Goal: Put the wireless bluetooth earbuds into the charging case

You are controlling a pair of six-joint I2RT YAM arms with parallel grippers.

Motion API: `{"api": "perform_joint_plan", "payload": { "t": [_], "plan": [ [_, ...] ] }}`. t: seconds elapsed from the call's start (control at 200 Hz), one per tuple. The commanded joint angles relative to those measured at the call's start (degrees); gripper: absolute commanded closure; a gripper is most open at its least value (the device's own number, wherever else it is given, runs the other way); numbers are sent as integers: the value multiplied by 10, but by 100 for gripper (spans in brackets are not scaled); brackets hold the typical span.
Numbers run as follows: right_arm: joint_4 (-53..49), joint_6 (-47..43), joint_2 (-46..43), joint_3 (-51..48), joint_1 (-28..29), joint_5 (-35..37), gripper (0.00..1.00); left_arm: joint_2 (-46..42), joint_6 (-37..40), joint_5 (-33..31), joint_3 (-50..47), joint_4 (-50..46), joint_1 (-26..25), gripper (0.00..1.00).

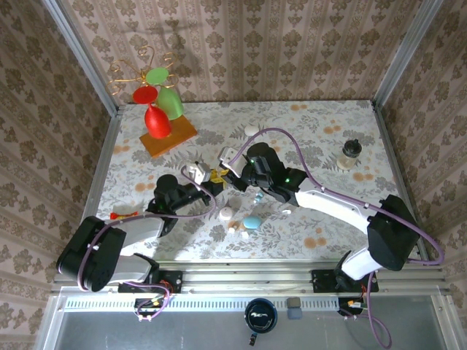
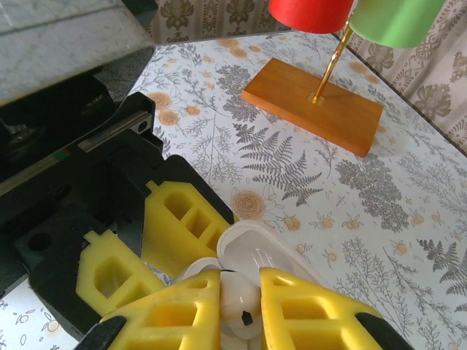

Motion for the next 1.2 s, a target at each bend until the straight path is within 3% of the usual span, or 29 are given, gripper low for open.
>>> {"api": "perform_joint_plan", "payload": {
  "t": [0.0, 0.165, 0.28, 0.43, 0.555, 0.68, 0.765, 0.88, 1.195],
  "plan": [
    [-23, -15, 4, 2, 4, -50, 81, 1, -15, 1, 21, 31, -1, 100],
    [-25, -12, 9, 10, 2, -45, 75, 1, -10, 10, 23, 30, -1, 100],
    [3, 19, -18, -3, -18, -53, 56, -2, 2, 8, 19, 23, 0, 100],
    [34, 60, -60, -30, -58, -101, 44, -6, 27, 4, 18, 18, 1, 100],
    [75, 125, -62, -47, -92, -117, 33, -3, 84, 6, 12, 5, 1, 100],
    [86, 177, -60, -46, -111, -63, 15, 24, 177, -13, -5, 38, 1, 100],
    [59, 196, -40, -24, -115, -39, 9, 53, 220, -29, -12, 92, 1, 100],
    [40, 216, -19, -2, -116, -45, 5, 84, 252, -43, -14, 160, 1, 100],
    [7, 291, 76, 79, -115, -89, 3, 78, 316, -51, -18, 152, -9, 100]
  ]
}}
